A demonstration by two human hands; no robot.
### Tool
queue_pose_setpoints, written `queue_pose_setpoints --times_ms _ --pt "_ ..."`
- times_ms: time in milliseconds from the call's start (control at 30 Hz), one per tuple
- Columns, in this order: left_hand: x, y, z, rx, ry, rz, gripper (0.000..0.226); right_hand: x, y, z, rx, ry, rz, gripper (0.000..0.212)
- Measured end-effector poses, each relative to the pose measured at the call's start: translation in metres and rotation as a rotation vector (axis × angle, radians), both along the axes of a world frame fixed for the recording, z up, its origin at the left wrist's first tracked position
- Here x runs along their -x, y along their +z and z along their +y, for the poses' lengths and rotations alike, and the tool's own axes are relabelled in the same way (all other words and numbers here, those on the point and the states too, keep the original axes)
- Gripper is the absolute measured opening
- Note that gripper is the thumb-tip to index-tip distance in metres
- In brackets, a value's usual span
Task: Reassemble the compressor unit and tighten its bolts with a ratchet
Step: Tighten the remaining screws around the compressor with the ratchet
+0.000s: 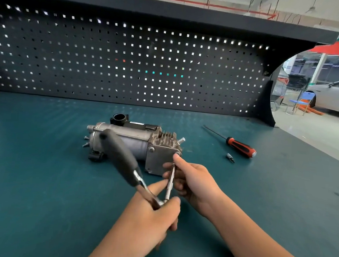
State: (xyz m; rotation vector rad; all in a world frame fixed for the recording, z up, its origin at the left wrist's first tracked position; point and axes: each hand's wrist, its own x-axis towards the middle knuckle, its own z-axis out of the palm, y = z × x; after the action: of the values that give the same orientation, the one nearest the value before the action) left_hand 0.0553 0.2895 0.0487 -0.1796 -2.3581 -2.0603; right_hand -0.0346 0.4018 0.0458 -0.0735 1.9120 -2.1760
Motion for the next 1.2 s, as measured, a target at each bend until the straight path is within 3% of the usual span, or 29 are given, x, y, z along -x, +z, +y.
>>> queue_pose_setpoints --times_ms 100,200,267,333,400,467,500,533,667,733,767,833,1000,1067,1200 --pt "0.001 0.010 -0.007 0.433 0.044 0.152 0.014 -0.001 -0.001 -0.003 -0.090 -0.033 0.063 0.040" --pt "0.005 0.012 0.001 1.013 0.160 0.301 0.040 0.000 0.000 -0.006 -0.145 -0.063 0.110 0.039" --pt "0.010 0.008 0.008 1.382 0.029 0.347 0.061 0.001 0.001 -0.006 -0.231 -0.039 0.129 0.043" --pt "0.010 0.009 0.008 1.558 -0.105 0.328 0.067 0.001 0.002 -0.006 -0.255 -0.020 0.137 0.045" --pt "0.011 0.009 -0.001 1.568 -0.068 0.348 0.066 0.002 0.002 -0.008 -0.258 -0.016 0.148 0.044" --pt "0.010 0.007 -0.007 1.302 0.037 0.323 0.047 0.003 0.001 -0.010 -0.233 -0.039 0.141 0.042" --pt "0.008 0.006 -0.008 1.013 0.046 0.257 0.026 0.004 0.000 -0.010 -0.210 -0.055 0.132 0.041" --pt "0.004 0.009 -0.009 0.642 0.015 0.143 0.011 0.004 -0.001 -0.010 -0.183 -0.064 0.117 0.040" --pt "0.001 0.011 -0.002 -0.746 -0.107 -0.362 0.017 0.003 0.001 -0.011 -0.045 -0.040 0.033 0.038" --pt "0.000 0.013 -0.001 -1.057 -0.094 -0.428 0.026 0.003 0.003 -0.012 -0.029 -0.021 0.011 0.038" --pt "0.000 0.012 0.000 -1.061 -0.077 -0.404 0.026 0.003 0.003 -0.012 -0.033 -0.015 0.010 0.039" --pt "0.001 0.009 0.003 -0.863 0.004 -0.319 0.032 0.002 0.003 -0.009 -0.043 -0.001 0.024 0.043" --pt "0.007 0.008 0.000 0.037 -0.032 0.013 0.058 0.001 0.001 -0.002 -0.098 0.056 0.058 0.045" --pt "0.009 0.015 -0.005 0.332 -0.056 0.088 0.052 0.002 -0.002 -0.001 -0.092 0.051 0.064 0.051" --pt "0.010 0.024 -0.005 1.031 0.001 0.270 0.011 0.004 -0.001 -0.002 -0.124 -0.041 0.086 0.035"
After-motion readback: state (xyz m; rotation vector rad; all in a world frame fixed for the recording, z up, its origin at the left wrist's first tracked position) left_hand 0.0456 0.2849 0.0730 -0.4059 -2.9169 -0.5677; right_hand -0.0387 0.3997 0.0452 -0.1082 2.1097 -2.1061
